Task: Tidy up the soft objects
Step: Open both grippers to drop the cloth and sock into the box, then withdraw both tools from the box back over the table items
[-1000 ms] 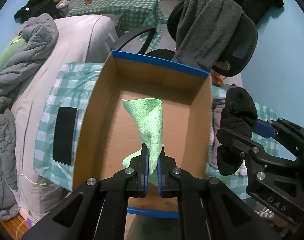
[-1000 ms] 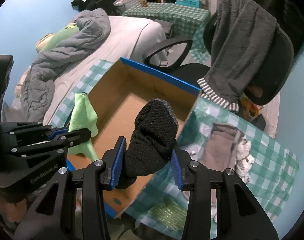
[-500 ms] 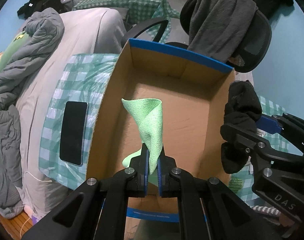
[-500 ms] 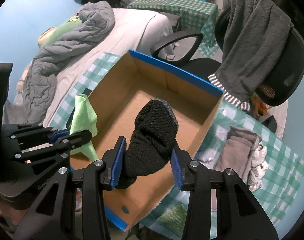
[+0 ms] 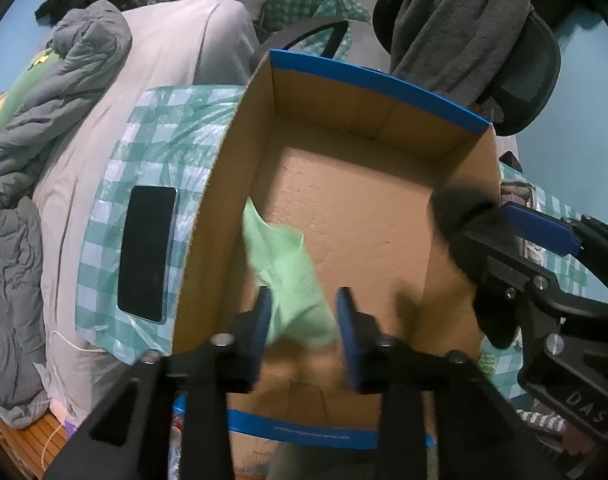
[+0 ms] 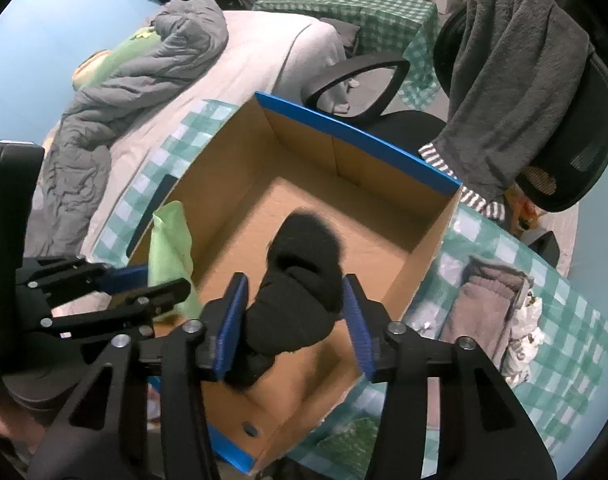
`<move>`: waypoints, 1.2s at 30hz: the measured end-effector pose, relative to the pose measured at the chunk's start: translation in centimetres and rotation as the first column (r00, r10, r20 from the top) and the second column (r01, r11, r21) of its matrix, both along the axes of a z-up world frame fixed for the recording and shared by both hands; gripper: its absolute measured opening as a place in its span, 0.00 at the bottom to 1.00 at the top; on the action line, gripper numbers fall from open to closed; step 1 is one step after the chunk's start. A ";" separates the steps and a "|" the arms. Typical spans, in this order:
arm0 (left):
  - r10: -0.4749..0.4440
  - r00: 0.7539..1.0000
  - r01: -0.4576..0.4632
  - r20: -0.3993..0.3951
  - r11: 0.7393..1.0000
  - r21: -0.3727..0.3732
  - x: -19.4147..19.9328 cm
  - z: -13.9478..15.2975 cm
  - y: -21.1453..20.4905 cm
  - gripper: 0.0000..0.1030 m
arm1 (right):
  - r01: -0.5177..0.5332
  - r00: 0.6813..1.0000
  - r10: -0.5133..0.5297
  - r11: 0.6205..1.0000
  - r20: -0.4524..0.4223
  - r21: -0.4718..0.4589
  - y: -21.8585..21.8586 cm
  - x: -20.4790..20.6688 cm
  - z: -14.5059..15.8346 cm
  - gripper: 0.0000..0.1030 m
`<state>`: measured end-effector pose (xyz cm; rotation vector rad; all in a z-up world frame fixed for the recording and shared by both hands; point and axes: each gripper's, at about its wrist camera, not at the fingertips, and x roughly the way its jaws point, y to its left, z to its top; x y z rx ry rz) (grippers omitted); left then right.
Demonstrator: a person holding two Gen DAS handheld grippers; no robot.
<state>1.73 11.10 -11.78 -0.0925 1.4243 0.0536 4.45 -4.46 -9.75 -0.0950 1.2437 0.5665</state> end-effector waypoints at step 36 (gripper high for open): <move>-0.076 0.996 0.075 0.046 0.996 0.041 -1.5 3.8 -4.1 0.56 | 0.133 0.989 -0.133 0.991 0.068 0.003 -6.0 -2.2 3.5 0.72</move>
